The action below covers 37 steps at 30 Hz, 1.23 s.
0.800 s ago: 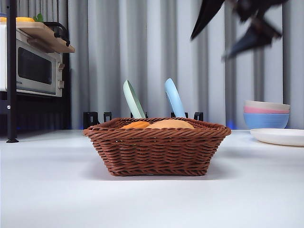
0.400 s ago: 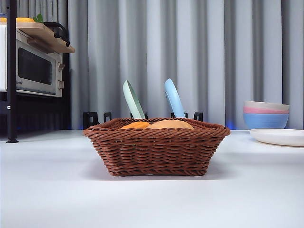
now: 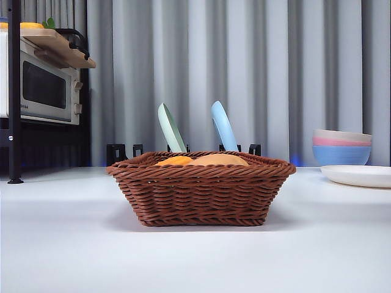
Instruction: Pick up the basket,pick up the corn from the table,pick up the potato from the table,pick up the cucumber from the table,put all items into the basket
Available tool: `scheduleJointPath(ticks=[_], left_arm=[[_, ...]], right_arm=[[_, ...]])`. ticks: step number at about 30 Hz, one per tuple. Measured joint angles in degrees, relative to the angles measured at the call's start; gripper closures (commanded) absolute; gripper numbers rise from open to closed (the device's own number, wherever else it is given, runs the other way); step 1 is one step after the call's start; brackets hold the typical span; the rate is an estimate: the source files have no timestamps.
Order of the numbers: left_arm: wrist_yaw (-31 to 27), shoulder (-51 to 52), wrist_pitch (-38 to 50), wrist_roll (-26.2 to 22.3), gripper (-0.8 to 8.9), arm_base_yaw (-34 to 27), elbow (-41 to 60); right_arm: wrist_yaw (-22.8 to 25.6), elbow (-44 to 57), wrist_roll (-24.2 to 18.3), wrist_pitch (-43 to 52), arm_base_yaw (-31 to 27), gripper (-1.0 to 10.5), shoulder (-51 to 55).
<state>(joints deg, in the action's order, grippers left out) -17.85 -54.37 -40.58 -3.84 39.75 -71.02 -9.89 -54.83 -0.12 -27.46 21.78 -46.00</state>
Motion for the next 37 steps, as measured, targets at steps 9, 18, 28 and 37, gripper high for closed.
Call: scheduleJointPath(ticks=[9,18,28,37], left_arm=[[0.00,19.78,6.36,1.62,8.22,0.00,27.52],[-0.59,21.44,0.31,1.99,8.17,0.00,27.32],[-0.20,20.44,-0.59,1.99,8.16,0.00,27.32],[5.25,28.55,3.41,1.79,8.16,-8.31,29.16]], right_arm=[[1.16,15.04,-0.68,6.43,0.02,9.6,11.45],[1.11,15.54,1.40,4.90,0.00,9.5,10.95],[1.11,15.54,1.66,4.76,0.00,9.5,10.82],[1.14,15.54,1.73,4.76,0.00,9.5,10.67]])
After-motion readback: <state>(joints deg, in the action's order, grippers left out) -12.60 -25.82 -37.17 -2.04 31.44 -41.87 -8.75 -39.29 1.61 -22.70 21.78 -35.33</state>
